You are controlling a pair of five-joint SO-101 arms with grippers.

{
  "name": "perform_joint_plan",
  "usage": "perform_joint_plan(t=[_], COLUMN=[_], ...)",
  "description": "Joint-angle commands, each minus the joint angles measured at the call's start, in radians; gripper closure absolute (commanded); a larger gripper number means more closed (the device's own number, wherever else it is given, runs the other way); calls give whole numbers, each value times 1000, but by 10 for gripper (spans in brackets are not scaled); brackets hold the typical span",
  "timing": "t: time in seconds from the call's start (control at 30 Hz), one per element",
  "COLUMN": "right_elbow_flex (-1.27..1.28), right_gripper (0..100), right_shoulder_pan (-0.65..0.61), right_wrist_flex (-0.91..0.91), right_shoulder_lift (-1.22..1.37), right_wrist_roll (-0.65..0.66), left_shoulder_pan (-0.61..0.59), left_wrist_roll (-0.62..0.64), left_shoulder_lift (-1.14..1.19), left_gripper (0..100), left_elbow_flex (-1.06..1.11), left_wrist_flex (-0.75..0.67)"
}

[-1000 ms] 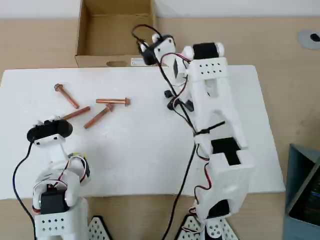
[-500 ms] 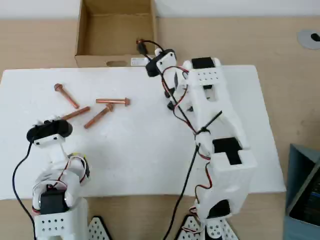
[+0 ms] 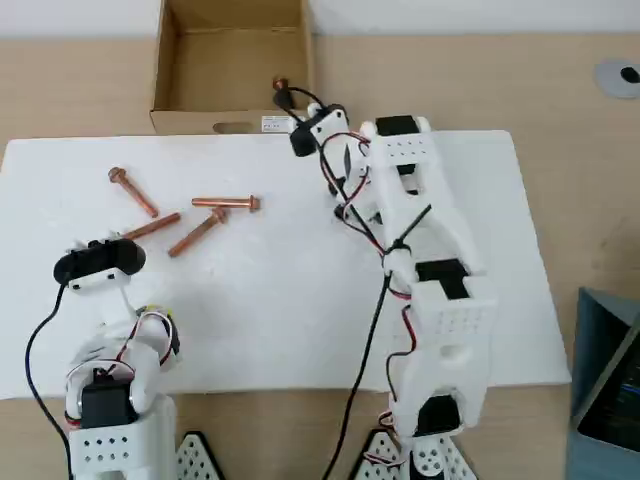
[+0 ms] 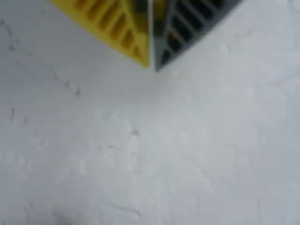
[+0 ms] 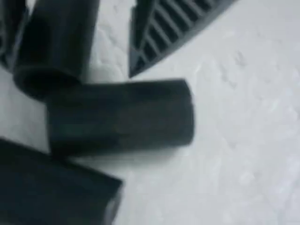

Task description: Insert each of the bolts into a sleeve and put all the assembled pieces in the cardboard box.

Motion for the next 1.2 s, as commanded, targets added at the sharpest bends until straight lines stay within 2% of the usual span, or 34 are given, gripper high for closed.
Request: perform_joint_plan(t=[0.0,0.33,0.57,0.87,1.17], right_elbow_flex=[-45,-50,-71,-268,-479], right_gripper=[840,981,988,988,988], right_shoulder_pan=[18,33,30,25,25], right_wrist_flex=[-5,-11,9,169,402], right_shoulder_lift=[15,90,88,-68,-242], right_wrist_roll=[0,6,2,-2,-103], left_shoulder_pan=[-6,-6,-6,-6,0], left_wrist_roll=[-2,-2,-2,-2,-6], left_shoulder_lift=[-7,-7,-7,-7,-7], left_gripper=[996,996,996,996,996], left_elbow_flex=[-6,-6,-6,-6,-6], left_wrist_flex=[3,3,3,3,3])
